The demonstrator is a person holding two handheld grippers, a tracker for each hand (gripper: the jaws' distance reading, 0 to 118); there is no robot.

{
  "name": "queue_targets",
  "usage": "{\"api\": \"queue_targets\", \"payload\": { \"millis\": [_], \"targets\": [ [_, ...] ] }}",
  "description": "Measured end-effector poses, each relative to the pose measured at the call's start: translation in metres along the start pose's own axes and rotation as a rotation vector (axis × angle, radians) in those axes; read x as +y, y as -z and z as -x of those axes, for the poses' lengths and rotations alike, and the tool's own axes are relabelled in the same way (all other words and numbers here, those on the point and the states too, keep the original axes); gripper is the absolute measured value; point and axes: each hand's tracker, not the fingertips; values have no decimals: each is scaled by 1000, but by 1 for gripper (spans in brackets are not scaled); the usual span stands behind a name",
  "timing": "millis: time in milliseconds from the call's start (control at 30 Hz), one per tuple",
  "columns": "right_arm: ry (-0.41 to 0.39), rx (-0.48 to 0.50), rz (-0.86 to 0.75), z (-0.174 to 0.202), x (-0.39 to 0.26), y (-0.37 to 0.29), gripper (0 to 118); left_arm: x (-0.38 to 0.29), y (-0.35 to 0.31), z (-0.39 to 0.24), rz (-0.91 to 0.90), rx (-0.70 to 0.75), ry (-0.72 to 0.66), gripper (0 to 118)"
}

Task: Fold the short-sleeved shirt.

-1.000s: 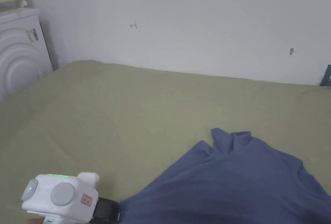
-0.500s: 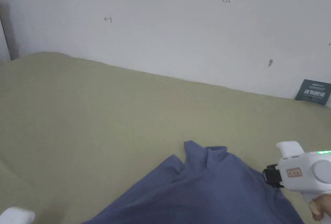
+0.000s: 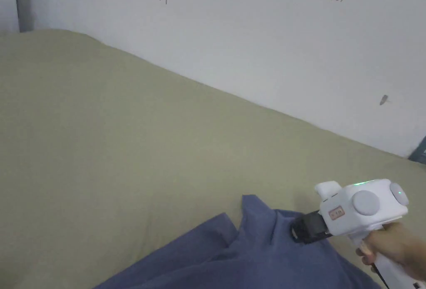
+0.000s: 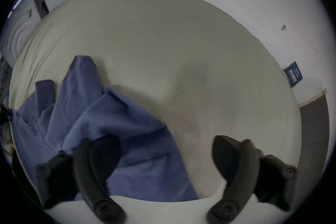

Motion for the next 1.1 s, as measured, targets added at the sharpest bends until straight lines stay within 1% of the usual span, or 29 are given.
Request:
{"api": "queue_targets", "payload": {
  "millis": [33,67,100,133,167,200,233,267,333,433,500,567,600,633,700,833,933,1033,1100],
  "targets": [
    [-28,33,-9,1,-1,-2,78,-1,1,2,-3,-5,-3,3],
    [-25,107,-21,1,-2,-6,54,-1,1,3,-4,-10,-5,3],
    [-2,166,-36,2,-3,-11,29,0,1,5,-4,-17,-10,3],
    [-15,140,-40,3,-4,-14,13,1,2,6,-4,-24,-15,3],
    [-43,90,-54,8,-6,-18,12,1,2,7,-4,-27,-16,3],
    [-47,35,-72,13,-8,-26,11,2,2,8,-5,-28,-20,3],
    [-39,62,-83,15,-10,-36,11,3,1,7,-7,-29,-24,3],
    [-28,69,-124,16,-11,-42,11,4,-1,6,-11,-27,-26,3],
    [19,90,-202,17,-18,-72,10,5,-8,4,-46,-23,-29,3],
    [69,67,-312,11,-30,-127,10,14,-30,-2,-145,-57,-27,3],
    [78,65,-357,7,-38,-164,10,26,-47,-5,-187,-80,-23,3],
    [91,24,-406,6,-49,-203,10,44,-62,-11,-212,-90,1,3],
    [96,-3,-428,4,-54,-223,10,55,-70,-15,-231,-93,21,3],
    [118,1,-446,0,-60,-242,10,68,-78,-18,-237,-103,33,3],
    [161,-29,-484,-6,-69,-273,10,93,-90,-25,-263,-118,68,3],
    [216,-123,-535,-23,-81,-326,10,154,-111,-41,-321,-103,123,3],
    [296,-172,-571,-39,-84,-352,10,201,-127,-55,-388,-96,147,3],
    [331,-239,-605,-50,-83,-373,10,249,-136,-69,-427,-101,180,3],
    [370,-273,-634,-61,-79,-381,10,279,-139,-79,-459,-58,214,3]
  ]
}}
